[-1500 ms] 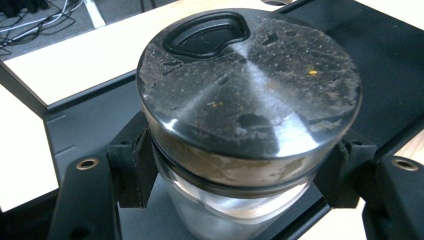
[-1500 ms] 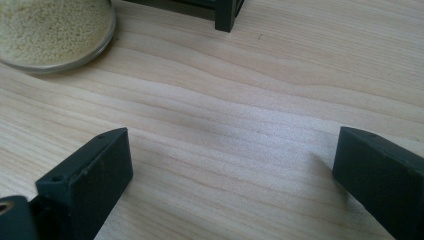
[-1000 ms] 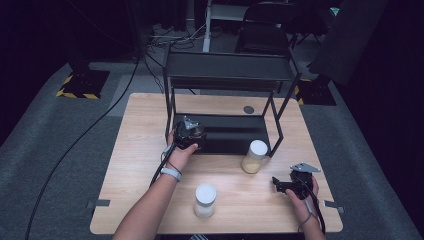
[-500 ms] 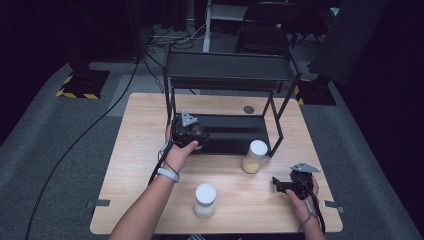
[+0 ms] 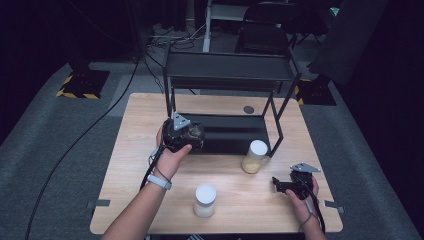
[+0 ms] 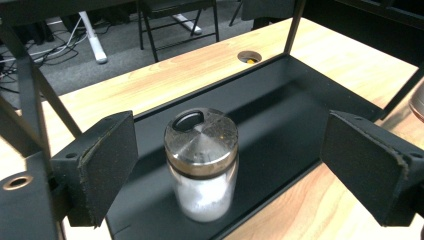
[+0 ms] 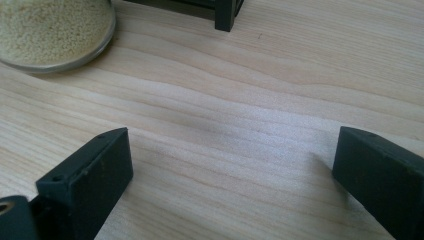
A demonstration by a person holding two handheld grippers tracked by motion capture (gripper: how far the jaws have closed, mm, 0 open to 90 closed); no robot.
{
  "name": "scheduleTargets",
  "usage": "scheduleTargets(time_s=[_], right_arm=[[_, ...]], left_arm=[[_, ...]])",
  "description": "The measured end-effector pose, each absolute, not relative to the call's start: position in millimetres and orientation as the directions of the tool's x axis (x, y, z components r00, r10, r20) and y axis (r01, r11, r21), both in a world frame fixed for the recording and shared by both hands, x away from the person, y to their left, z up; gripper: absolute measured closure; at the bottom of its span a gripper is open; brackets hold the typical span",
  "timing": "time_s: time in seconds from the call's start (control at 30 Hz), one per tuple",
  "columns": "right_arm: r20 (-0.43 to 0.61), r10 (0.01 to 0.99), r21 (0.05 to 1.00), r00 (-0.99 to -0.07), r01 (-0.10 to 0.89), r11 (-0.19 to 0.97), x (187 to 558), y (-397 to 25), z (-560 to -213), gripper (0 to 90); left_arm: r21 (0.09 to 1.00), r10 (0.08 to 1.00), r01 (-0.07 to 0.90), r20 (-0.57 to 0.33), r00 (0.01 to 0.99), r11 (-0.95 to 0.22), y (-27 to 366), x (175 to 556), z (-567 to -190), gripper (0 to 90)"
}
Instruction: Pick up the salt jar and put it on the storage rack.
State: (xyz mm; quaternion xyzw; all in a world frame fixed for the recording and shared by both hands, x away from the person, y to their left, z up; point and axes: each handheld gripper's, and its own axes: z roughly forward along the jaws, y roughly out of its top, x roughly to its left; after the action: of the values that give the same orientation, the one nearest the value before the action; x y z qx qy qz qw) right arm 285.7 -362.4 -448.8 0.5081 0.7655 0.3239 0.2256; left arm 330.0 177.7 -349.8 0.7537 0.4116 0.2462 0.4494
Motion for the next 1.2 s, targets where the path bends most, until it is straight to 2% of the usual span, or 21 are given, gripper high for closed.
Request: scheduleTargets(time_s=[0.27, 0.83, 1.2], right_arm=[[-0.015, 0.924, 0.725, -0.382, 0.632, 0.273, 285.9, -362.7, -448.8, 2.2], [-0.014, 0.924, 0.725, -0.381, 0.632, 0.272, 286.0, -362.6, -449.0, 2.1], [-0.014, 0.921, 0.725, -0.390, 0.630, 0.278, 287.1, -364.0, -448.8, 2.1]], left_arm=[[0.876, 0.837, 0.387, 0.035, 0.546, -0.289, 186.0, 307.8, -342.1, 7.9], [0.874, 0.827, 0.386, 0.030, 0.561, -0.294, 200.1, 277.5, -349.7, 7.8], [0.863, 0.837, 0.407, 0.033, 0.547, -0.299, 205.1, 264.2, -368.7, 7.8]])
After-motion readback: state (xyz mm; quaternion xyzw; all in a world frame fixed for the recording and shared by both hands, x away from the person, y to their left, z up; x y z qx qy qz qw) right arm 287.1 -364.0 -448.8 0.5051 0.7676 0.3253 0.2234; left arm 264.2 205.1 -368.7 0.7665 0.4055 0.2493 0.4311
